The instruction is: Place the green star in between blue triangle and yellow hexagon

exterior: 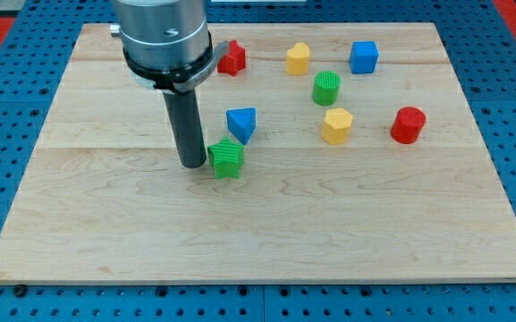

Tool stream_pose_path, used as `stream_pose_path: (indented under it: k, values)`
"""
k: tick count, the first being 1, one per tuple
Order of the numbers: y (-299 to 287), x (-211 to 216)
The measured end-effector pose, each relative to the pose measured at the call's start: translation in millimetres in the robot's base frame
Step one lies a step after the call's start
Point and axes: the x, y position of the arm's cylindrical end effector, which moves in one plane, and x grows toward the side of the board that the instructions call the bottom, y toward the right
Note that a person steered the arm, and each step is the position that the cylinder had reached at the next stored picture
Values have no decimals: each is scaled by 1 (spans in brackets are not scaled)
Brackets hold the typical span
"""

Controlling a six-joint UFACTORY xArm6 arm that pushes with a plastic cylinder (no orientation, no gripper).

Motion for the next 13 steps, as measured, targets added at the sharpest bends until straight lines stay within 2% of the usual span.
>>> stream_pose_path:
  k: [5, 7, 9, 13]
  values:
    - [85, 2]
    - [89, 33]
    - [111, 23]
    - [121, 6]
